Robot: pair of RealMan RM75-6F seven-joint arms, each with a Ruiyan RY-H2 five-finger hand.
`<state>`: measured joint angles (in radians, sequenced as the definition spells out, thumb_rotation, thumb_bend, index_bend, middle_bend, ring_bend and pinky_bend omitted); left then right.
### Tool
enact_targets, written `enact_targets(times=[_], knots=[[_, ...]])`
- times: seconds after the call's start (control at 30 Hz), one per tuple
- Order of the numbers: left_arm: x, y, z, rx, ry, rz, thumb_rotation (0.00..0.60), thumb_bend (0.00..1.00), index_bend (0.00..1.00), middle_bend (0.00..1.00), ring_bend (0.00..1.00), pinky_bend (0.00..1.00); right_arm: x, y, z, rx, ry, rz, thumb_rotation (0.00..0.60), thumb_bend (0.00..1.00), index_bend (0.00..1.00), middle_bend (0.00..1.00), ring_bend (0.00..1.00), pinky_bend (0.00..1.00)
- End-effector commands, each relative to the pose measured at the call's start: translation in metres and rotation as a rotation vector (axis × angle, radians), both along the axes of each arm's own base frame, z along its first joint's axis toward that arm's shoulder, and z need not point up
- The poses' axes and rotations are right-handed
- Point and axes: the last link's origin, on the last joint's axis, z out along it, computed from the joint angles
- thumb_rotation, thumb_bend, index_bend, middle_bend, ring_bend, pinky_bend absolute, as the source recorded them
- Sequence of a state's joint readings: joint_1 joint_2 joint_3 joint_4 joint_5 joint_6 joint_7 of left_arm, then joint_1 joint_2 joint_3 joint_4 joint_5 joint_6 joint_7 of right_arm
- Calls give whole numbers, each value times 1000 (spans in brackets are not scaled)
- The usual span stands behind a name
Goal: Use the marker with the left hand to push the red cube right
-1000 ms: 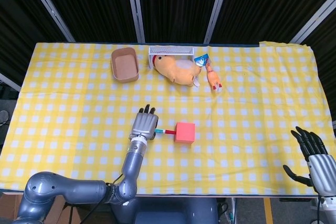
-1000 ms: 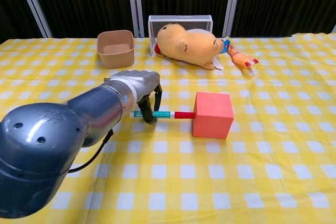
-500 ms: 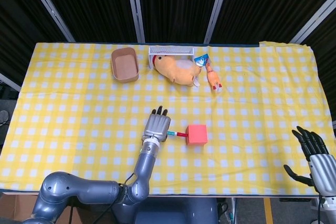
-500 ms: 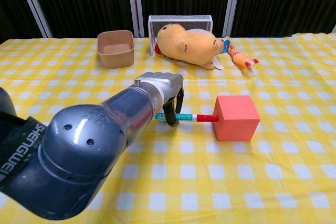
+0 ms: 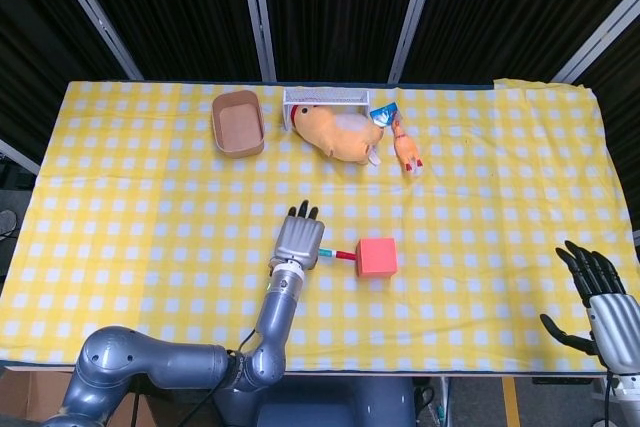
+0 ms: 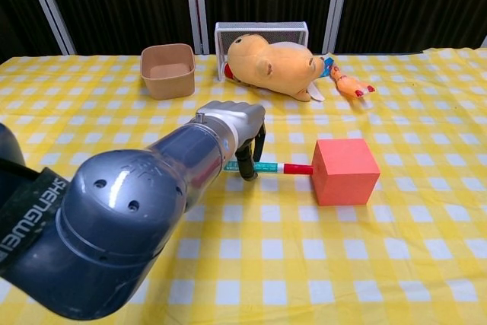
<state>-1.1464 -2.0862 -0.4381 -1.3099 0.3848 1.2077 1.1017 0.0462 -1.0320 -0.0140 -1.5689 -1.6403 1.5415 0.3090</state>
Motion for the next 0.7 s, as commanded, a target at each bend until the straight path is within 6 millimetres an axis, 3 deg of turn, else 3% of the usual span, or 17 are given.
enact_targets(times=[0.03, 0.4, 0.7], knots=[[4, -1, -1, -3, 10, -9, 600, 451, 619, 131, 40, 150, 0, 0, 0, 0, -6, -3, 600, 321, 0, 0, 0, 0], [18, -3, -12, -12, 1, -14, 600, 451, 616, 130, 40, 150, 0, 0, 2, -2, -14, -2, 600, 321, 0, 0, 0, 0], [44, 0, -19, -8, -18, -22, 600, 451, 616, 130, 40, 150, -1, 0, 2, -4, -14, -1, 600, 320, 0, 0, 0, 0]])
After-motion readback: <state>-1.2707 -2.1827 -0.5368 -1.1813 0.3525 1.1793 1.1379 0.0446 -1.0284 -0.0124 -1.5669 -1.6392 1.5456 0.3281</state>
